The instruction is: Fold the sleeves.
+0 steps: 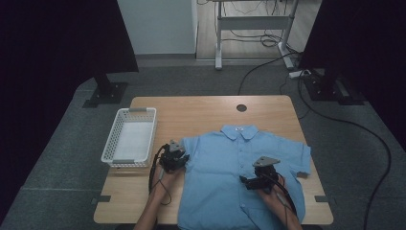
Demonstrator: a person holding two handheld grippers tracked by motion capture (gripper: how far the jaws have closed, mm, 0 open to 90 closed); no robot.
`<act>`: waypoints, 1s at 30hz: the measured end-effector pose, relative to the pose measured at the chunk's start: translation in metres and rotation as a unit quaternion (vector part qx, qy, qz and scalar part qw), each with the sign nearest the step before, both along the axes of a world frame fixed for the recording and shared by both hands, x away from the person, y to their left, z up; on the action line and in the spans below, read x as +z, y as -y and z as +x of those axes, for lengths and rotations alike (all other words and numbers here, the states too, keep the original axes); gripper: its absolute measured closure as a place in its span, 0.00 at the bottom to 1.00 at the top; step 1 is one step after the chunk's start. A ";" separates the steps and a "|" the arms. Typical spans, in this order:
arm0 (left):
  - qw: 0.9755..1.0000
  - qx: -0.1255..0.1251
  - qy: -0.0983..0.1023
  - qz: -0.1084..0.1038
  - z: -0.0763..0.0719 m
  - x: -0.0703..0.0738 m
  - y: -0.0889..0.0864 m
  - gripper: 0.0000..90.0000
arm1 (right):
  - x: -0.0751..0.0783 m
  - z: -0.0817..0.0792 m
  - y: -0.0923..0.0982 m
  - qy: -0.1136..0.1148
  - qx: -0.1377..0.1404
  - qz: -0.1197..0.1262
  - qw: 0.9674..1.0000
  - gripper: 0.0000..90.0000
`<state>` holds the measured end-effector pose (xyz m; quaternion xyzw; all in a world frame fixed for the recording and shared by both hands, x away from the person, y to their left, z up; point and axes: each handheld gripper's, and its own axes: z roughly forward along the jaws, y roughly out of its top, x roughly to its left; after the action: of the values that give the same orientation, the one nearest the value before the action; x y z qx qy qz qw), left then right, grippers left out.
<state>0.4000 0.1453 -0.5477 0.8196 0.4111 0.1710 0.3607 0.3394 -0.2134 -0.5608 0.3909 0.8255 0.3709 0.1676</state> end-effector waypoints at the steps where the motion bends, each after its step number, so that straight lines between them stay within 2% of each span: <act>1: 1.000 0.000 -0.004 0.000 0.000 0.001 0.001 0.92 | 0.000 0.000 0.000 0.000 0.000 0.000 1.000 0.14; 5: 1.000 0.005 -0.003 0.019 0.000 0.003 0.003 0.96 | 0.000 0.000 0.000 0.000 0.000 0.000 1.000 0.14; 8: 1.000 0.006 0.001 0.015 -0.001 0.007 0.003 0.96 | 0.000 0.000 0.000 0.000 -0.001 0.000 1.000 0.14; 11: 1.000 0.005 0.016 0.004 -0.004 0.015 0.004 0.95 | 0.000 0.001 -0.001 0.000 -0.001 0.000 1.000 0.14; 16: 0.999 -0.016 0.033 -0.027 -0.011 0.025 0.015 0.93 | 0.000 0.001 -0.002 0.000 -0.001 0.000 1.000 0.14; 21: 0.998 -0.053 0.034 -0.028 -0.016 0.025 0.037 0.89 | 0.000 0.001 -0.002 0.000 -0.001 0.000 1.000 0.14; 26: 0.996 -0.086 0.032 -0.021 -0.020 0.017 0.055 0.75 | 0.000 0.001 -0.002 0.000 -0.001 0.000 1.000 0.14; 28: 0.995 -0.091 0.035 -0.016 -0.021 0.015 0.057 0.69 | 0.000 0.001 -0.001 0.000 -0.001 0.000 1.000 0.14; 30: 0.995 -0.092 0.041 -0.020 -0.021 0.018 0.056 0.60 | 0.000 0.001 -0.001 0.000 -0.001 0.000 1.000 0.14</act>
<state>0.3788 0.0891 -0.5293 0.8388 0.3226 0.1624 0.4075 0.3406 -0.2120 -0.5608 0.3912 0.8255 0.3706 0.1680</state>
